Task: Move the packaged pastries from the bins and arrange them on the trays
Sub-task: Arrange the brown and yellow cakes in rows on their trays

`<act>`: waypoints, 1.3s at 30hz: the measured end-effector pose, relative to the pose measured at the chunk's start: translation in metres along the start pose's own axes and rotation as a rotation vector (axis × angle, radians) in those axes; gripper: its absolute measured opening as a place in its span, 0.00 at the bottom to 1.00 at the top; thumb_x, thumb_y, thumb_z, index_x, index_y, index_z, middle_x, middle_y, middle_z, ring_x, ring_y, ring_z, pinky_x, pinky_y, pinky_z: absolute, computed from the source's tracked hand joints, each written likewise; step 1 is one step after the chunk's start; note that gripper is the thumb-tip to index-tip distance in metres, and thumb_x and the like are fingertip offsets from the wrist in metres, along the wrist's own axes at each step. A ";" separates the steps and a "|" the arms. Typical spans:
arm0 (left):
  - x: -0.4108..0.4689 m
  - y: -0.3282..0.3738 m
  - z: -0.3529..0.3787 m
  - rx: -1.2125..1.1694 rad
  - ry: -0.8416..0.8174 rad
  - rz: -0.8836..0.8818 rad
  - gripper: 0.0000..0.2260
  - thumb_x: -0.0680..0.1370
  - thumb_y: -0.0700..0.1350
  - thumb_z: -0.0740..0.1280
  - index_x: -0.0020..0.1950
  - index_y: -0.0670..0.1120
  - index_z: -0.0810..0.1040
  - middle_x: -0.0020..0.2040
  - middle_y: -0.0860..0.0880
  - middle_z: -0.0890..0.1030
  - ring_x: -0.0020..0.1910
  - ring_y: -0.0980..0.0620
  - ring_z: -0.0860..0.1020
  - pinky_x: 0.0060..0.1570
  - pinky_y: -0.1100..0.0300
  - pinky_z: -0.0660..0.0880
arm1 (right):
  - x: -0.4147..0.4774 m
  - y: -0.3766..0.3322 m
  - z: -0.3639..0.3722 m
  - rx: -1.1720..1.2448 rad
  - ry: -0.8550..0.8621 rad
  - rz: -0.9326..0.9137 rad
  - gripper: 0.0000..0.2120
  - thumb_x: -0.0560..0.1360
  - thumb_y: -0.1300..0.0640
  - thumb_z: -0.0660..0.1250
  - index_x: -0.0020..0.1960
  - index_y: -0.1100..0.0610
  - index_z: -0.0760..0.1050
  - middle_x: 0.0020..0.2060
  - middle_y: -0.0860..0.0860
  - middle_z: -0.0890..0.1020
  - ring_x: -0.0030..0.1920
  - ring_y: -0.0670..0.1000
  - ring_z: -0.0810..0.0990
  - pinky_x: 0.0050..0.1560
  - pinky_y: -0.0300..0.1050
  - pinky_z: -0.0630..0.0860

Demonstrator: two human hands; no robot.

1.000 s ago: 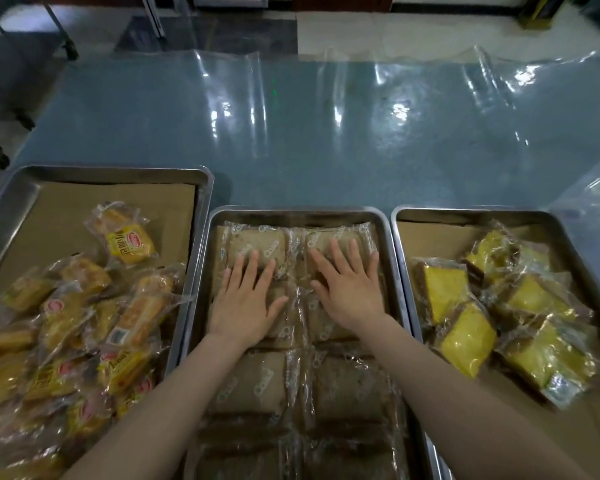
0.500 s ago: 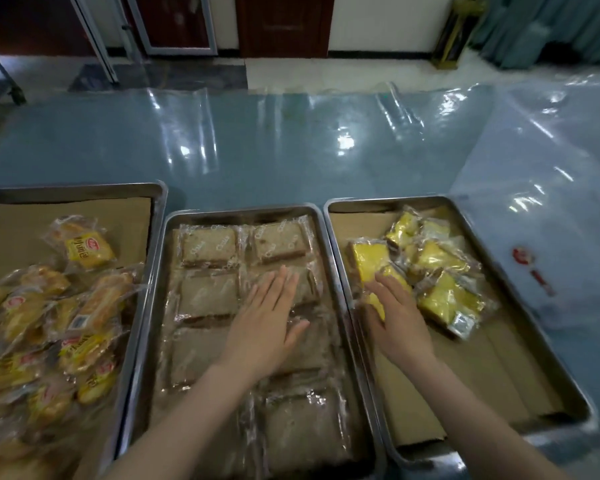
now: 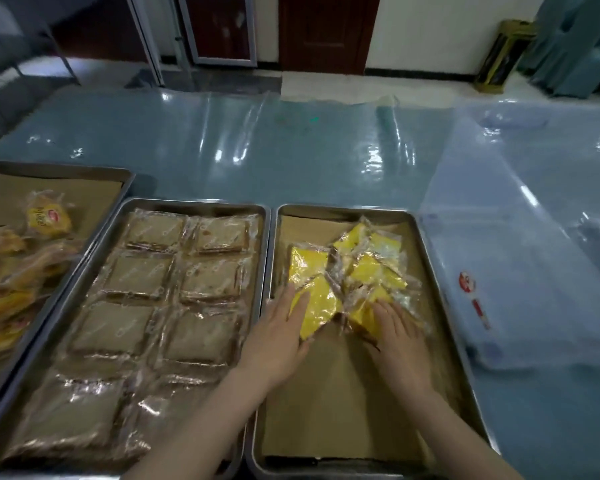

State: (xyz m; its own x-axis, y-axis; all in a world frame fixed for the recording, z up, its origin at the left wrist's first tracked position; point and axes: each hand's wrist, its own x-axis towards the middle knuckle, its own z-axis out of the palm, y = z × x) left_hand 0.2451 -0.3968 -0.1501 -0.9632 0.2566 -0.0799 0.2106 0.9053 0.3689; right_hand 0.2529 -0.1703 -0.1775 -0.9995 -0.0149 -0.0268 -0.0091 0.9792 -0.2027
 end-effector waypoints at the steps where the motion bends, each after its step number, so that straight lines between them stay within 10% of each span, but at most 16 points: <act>1: 0.006 0.008 0.007 0.031 -0.005 -0.013 0.34 0.79 0.56 0.58 0.76 0.55 0.39 0.76 0.50 0.35 0.75 0.49 0.37 0.71 0.53 0.42 | -0.001 0.005 -0.001 -0.008 -0.005 -0.037 0.31 0.74 0.56 0.68 0.74 0.49 0.60 0.75 0.47 0.62 0.75 0.49 0.53 0.72 0.51 0.53; 9: 0.004 0.019 0.042 0.217 -0.092 -0.029 0.31 0.80 0.44 0.59 0.76 0.58 0.46 0.76 0.49 0.35 0.72 0.45 0.31 0.70 0.49 0.35 | -0.021 0.035 -0.046 0.206 -0.081 -0.288 0.17 0.76 0.53 0.65 0.64 0.45 0.73 0.66 0.43 0.69 0.62 0.45 0.71 0.58 0.39 0.73; 13: -0.017 0.016 0.045 0.176 -0.094 -0.013 0.36 0.75 0.32 0.60 0.75 0.59 0.52 0.76 0.52 0.38 0.72 0.48 0.31 0.70 0.53 0.36 | -0.017 0.032 -0.078 0.222 0.024 -0.273 0.16 0.77 0.57 0.63 0.64 0.45 0.73 0.54 0.44 0.78 0.52 0.49 0.77 0.49 0.45 0.75; 21: -0.057 0.025 0.039 0.090 -0.055 -0.031 0.28 0.72 0.30 0.59 0.67 0.55 0.64 0.78 0.52 0.44 0.73 0.52 0.34 0.70 0.59 0.36 | 0.002 0.028 -0.079 0.028 -0.303 -0.210 0.19 0.74 0.62 0.56 0.58 0.41 0.69 0.43 0.45 0.78 0.37 0.47 0.76 0.32 0.44 0.71; 26: -0.060 0.034 0.038 0.041 0.000 -0.087 0.15 0.77 0.42 0.60 0.63 0.52 0.66 0.78 0.47 0.45 0.73 0.54 0.35 0.69 0.59 0.36 | 0.002 0.025 -0.035 0.062 -0.492 -0.276 0.14 0.77 0.58 0.56 0.52 0.47 0.78 0.56 0.46 0.74 0.53 0.50 0.74 0.50 0.50 0.76; 30: -0.042 0.041 0.041 0.082 -0.011 -0.097 0.27 0.80 0.53 0.56 0.77 0.54 0.49 0.77 0.49 0.40 0.73 0.51 0.34 0.70 0.55 0.35 | 0.007 0.029 -0.023 0.096 -0.352 -0.328 0.13 0.81 0.51 0.52 0.60 0.48 0.73 0.64 0.45 0.72 0.64 0.51 0.69 0.55 0.48 0.71; 39: -0.055 0.033 0.064 0.232 -0.149 -0.056 0.27 0.79 0.63 0.41 0.70 0.60 0.27 0.73 0.50 0.29 0.69 0.46 0.25 0.66 0.51 0.26 | -0.029 0.033 -0.011 0.015 -0.105 -0.370 0.23 0.79 0.42 0.50 0.74 0.40 0.55 0.76 0.46 0.49 0.76 0.52 0.42 0.72 0.53 0.39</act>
State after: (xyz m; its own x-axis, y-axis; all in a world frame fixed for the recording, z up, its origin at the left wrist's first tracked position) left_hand 0.3159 -0.3599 -0.1927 -0.9429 0.2353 -0.2356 0.2069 0.9684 0.1394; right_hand 0.2810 -0.1353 -0.1728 -0.9203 -0.3881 -0.0492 -0.3674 0.9007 -0.2318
